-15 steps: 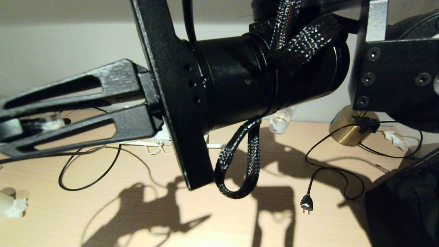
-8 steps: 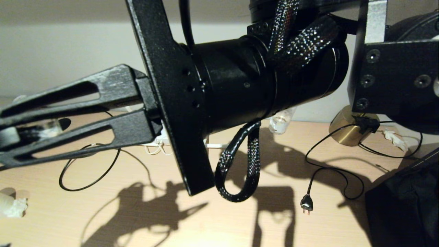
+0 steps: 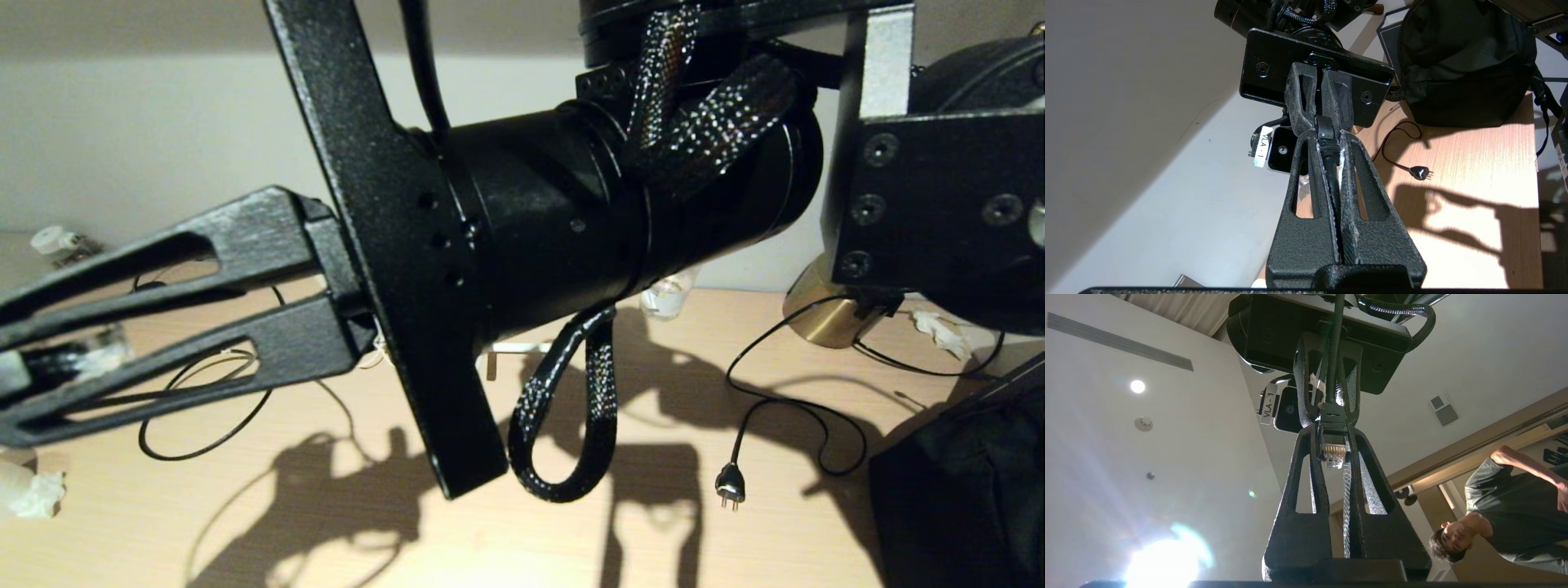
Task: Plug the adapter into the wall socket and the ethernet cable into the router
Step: Hand it to the other hand
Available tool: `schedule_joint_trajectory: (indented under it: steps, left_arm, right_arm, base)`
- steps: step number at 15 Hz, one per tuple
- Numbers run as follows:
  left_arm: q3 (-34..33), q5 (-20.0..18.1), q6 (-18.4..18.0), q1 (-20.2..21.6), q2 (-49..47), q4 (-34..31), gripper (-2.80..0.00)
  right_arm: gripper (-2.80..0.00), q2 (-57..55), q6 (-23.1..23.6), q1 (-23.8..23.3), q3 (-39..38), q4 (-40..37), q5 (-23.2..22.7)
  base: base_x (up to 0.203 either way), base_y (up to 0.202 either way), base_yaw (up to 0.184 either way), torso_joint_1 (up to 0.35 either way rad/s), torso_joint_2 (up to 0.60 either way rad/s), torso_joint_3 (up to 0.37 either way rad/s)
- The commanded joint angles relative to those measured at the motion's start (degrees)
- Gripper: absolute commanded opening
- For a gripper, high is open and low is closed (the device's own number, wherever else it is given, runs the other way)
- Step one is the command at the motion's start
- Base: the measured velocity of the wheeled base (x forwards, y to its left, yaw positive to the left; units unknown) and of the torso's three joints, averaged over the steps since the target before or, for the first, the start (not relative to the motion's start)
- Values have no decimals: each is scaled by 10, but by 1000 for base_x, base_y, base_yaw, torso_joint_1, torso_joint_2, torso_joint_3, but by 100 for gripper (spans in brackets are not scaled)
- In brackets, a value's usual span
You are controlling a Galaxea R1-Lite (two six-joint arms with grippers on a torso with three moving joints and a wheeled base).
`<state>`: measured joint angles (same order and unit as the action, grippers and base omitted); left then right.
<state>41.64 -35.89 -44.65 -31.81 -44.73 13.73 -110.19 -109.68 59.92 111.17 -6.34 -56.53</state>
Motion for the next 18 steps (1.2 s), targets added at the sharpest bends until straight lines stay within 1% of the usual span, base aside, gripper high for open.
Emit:
schedule_joint_trajectory:
  steps: [1, 2, 3, 4, 8, 10, 12, 14, 16, 17, 18]
  left_arm:
    - [-1, -4, -2, 0, -1, -1, -280]
    - [-1, -4, -2, 0, -2, -1, -280]
    - [-1, -3, -2, 0, -1, -1, -280]
    - [-1, -3, -3, 0, -1, -2, -280]
    - [-5, 0, 0, 0, 4, -1, -280]
    - [-14, 7, 14, 1, 15, -2, -280]
    - [-22, 38, 22, 1, 27, -3, -280]
    - [-19, 45, 26, 1, 29, -3, -280]
    - [-20, 67, 30, 1, 35, -3, -280]
    - [-19, 83, 37, 1, 39, -10, -280]
    - [-16, 98, 52, 1, 42, -17, -280]
  right_arm:
    - [-280, 1, -6, 0, 0, 3, -2]
    - [-280, 2, -6, 0, 1, 2, -3]
    - [-232, 2, -6, 0, 3, 2, -3]
    - [0, 2, -6, 0, 4, 2, -3]
    - [0, 2, -6, -1, 0, 1, -2]
    - [0, 6, -7, -2, -1, 0, -2]
    - [0, 17, -7, -2, -8, -4, -2]
    - [0, 26, -7, -2, -9, -26, -2]
    - [0, 38, -7, -2, -15, -34, -1]
    - [0, 47, -5, -2, -22, -34, -1]
    - [0, 56, -4, -5, -29, -34, 1]
  base:
    - [0, 0, 0, 0, 0, 0]
    - [0, 0, 0, 0, 0, 0]
    - [0, 0, 0, 0, 0, 0]
    - [0, 0, 0, 0, 0, 0]
    - [0, 0, 0, 0, 0, 0]
    - [0, 0, 0, 0, 0, 0]
    - [0, 0, 0, 0, 0, 0]
    - [0, 0, 0, 0, 0, 0]
    - [0, 0, 0, 0, 0, 0]
    - [0, 0, 0, 0, 0, 0]
    - [0, 0, 0, 0, 0, 0]
